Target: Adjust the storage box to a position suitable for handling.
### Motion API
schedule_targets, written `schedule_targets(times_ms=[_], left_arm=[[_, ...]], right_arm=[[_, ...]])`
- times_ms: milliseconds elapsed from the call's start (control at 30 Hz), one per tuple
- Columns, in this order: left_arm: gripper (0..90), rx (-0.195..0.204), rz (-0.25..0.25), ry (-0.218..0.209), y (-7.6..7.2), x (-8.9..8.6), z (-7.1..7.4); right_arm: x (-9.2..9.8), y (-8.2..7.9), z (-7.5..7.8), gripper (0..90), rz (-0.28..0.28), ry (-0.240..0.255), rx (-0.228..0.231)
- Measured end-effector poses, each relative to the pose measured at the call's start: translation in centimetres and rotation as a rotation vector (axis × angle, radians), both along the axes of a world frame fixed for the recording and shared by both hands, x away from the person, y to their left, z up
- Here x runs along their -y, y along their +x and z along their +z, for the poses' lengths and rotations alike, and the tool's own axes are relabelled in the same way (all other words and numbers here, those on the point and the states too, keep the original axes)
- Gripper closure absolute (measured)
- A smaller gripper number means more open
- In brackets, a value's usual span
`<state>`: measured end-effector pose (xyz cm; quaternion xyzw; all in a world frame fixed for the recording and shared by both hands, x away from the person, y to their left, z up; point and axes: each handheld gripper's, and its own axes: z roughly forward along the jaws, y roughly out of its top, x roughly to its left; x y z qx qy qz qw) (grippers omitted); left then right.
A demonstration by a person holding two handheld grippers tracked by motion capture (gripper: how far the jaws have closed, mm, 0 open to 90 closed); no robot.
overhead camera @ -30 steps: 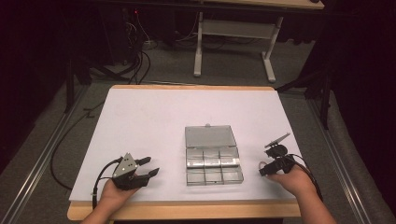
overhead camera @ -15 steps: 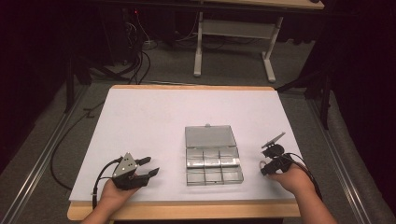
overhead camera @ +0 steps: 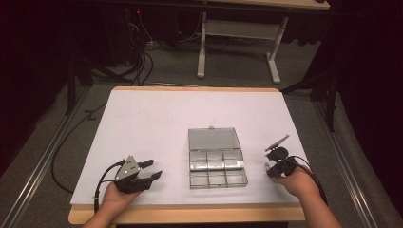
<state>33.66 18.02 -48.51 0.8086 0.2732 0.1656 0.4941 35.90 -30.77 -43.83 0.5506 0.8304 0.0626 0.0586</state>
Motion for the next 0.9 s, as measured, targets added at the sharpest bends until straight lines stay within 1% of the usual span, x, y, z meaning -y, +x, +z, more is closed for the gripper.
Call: schedule_targets(times_ms=[67, 167, 200, 267, 333, 367, 400, 433, 567, 667, 767, 867, 900], left_arm=[[45.2, -0.003, 0.003, -0.002, 0.0, 0.0, 0.0], [45.2, 0.002, 0.003, -0.001, 0.0, 0.0, 0.0], [45.2, 0.002, 0.003, -0.001, 0.0, 0.0, 0.0], [45.1, 0.002, 0.005, -0.001, 0.0, 0.0, 0.0], [45.1, 0.002, 0.005, -0.001, 0.0, 0.0, 0.0], [45.2, 0.003, 0.005, 0.0, 0.0, 0.0, 0.0], [45.1, 0.003, 0.004, 0.0, 0.0, 0.0, 0.0], [45.1, 0.003, 0.005, -0.001, 0.0, 0.0, 0.0], [45.1, 0.005, 0.009, 0.0, 0.0, 0.0, 0.0], [45.2, 0.0, 0.006, 0.003, 0.0, 0.0, 0.0], [45.1, -0.001, 0.007, 0.004, 0.0, 0.0, 0.0], [45.1, 0.004, 0.008, 0.002, 0.0, 0.0, 0.0], [45.1, 0.004, 0.009, 0.0, -0.1, 0.0, 0.0]], right_arm=[[-0.1, 0.0, 0.1, 82.9, 0.003, 0.01, 0.003], [-0.4, 0.0, 0.7, 82.9, 0.007, 0.009, 0.013], [-0.4, 0.1, 1.0, 82.9, 0.016, 0.0, 0.015], [-0.5, 0.0, 1.4, 82.8, 0.017, -0.001, 0.026], [-0.6, 0.0, 1.6, 82.8, 0.01, -0.005, 0.023], [-0.7, -0.1, 1.8, 82.9, 0.033, -0.01, 0.026], [-0.8, -0.1, 2.0, 82.9, 0.035, -0.02, 0.027], [-0.8, -0.1, 2.1, 82.9, 0.038, -0.013, 0.021], [-0.9, 0.0, 2.3, 82.8, 0.034, -0.003, 0.021], [-1.4, 0.1, 2.7, 82.8, 0.048, -0.003, 0.026], [-1.8, 0.1, 2.9, 82.5, 0.058, 0.014, 0.031], [-2.1, 0.0, 2.9, 82.5, 0.065, 0.005, 0.028], [-2.4, -0.1, 3.0, 82.5, 0.079, 0.005, 0.03]])
